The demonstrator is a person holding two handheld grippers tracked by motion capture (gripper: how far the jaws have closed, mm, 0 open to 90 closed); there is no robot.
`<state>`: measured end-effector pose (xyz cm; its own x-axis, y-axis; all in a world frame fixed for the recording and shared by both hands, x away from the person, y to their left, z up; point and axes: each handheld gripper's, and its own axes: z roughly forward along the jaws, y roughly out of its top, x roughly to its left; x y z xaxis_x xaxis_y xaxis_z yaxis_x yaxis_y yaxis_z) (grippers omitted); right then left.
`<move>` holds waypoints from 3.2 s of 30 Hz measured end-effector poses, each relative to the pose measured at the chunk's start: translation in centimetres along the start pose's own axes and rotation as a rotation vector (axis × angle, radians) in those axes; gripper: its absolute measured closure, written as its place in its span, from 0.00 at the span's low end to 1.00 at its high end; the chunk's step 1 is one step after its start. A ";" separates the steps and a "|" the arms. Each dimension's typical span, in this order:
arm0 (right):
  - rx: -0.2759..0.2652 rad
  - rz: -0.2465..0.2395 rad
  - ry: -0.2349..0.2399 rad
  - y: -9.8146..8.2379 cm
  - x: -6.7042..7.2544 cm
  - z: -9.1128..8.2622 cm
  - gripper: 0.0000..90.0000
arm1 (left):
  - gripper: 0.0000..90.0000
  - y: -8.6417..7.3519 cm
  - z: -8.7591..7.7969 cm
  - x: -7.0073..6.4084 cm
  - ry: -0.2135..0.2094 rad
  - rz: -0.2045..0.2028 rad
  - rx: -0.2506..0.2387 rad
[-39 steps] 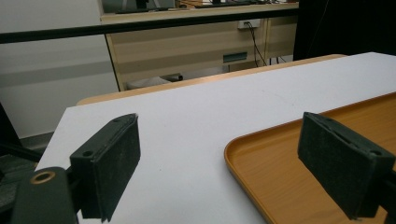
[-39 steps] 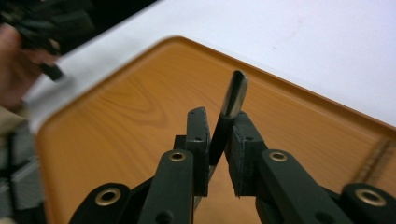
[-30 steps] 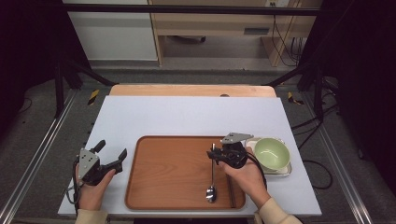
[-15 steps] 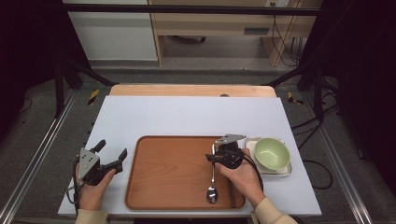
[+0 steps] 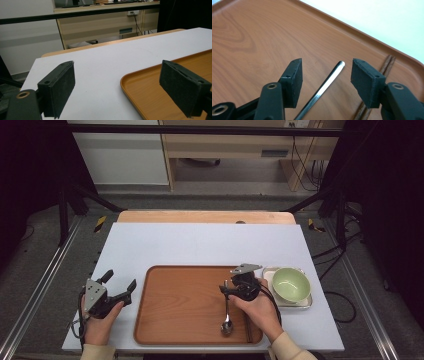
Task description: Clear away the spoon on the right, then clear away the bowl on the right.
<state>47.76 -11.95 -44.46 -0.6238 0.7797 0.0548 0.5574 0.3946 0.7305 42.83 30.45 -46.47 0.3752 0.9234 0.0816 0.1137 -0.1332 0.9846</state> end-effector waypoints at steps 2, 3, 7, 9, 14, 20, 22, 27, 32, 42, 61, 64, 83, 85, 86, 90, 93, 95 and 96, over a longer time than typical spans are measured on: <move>-0.007 -0.003 -0.008 0.0 0.0 -0.2 0.46 | 0.13 0.0 0.0 0.0 0.002 -0.005 -0.001; -0.016 -0.001 -0.010 0.0 -0.1 -0.3 0.45 | 0.13 0.0 0.0 0.0 0.003 -0.005 -0.002; -0.038 0.012 -0.018 -0.1 -0.4 -0.8 0.41 | 0.13 0.0 0.0 0.1 0.001 -0.005 0.001; -0.055 0.020 -0.017 -0.2 -0.5 -1.0 0.37 | 0.13 -0.1 0.1 0.2 -0.001 -0.004 0.002; -0.101 0.027 -0.023 -0.3 -0.7 -1.4 0.29 | 0.13 -0.1 0.1 0.2 0.001 -0.009 0.002; -0.121 0.016 -0.054 -0.9 -0.8 -1.9 0.18 | 0.13 -0.2 0.1 0.2 -0.007 -0.019 0.000; -0.129 0.004 -0.057 -0.9 -0.8 -2.3 0.17 | 0.13 -0.2 0.2 0.2 -0.009 -0.018 0.003; -0.190 -0.006 -0.070 -0.7 -1.1 -3.7 0.13 | 0.13 -0.2 0.3 0.0 -0.017 -0.018 0.003; -0.215 -0.058 -0.115 -0.5 -1.8 -4.9 0.09 | 0.12 -0.3 0.4 0.0 -0.022 -0.019 -0.001; -0.257 0.008 -0.280 -1.9 -5.6 -8.3 0.17 | 0.12 -0.2 0.3 0.0 -0.022 -0.026 -0.005; -0.204 0.238 -0.447 -7.1 -12.9 -12.5 0.35 | 0.12 -0.2 0.3 -0.1 -0.020 -0.023 -0.007; -0.187 0.261 -0.456 -7.8 -13.5 -12.4 0.35 | 0.12 -0.2 0.3 -0.1 -0.019 -0.023 -0.004; -0.146 0.412 -0.379 -9.6 -15.4 -12.0 0.48 | 0.12 -0.1 0.3 -0.1 -0.018 -0.021 -0.009; -0.136 0.415 -0.373 -9.7 -15.5 -11.9 0.51 | 0.12 -0.1 0.3 -0.1 -0.018 -0.021 -0.008; -0.136 0.419 -0.371 -9.7 -15.5 -11.9 0.52 | 0.12 -0.1 0.3 -0.1 -0.019 -0.021 -0.009; -0.121 0.427 -0.357 -9.8 -15.6 -11.6 0.57 | 0.12 -0.1 0.3 -0.1 -0.020 -0.019 -0.007; -0.104 0.431 -0.347 -9.9 -15.6 -11.5 0.62 | 0.12 -0.1 0.3 -0.1 -0.020 -0.018 -0.008; -0.101 0.441 -0.345 -10.0 -15.7 -11.4 0.65 | 0.12 -0.1 0.3 -0.1 -0.019 -0.018 -0.006; -0.097 0.442 -0.340 -10.0 -15.7 -11.4 0.66 | 0.12 -0.1 0.3 -0.1 -0.019 -0.018 -0.007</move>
<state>45.75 -33.66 -44.90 -0.1217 0.9797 0.1592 0.6628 -0.0392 0.7477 43.02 30.25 -46.63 0.3908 0.9184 0.0613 0.1144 -0.1146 0.9868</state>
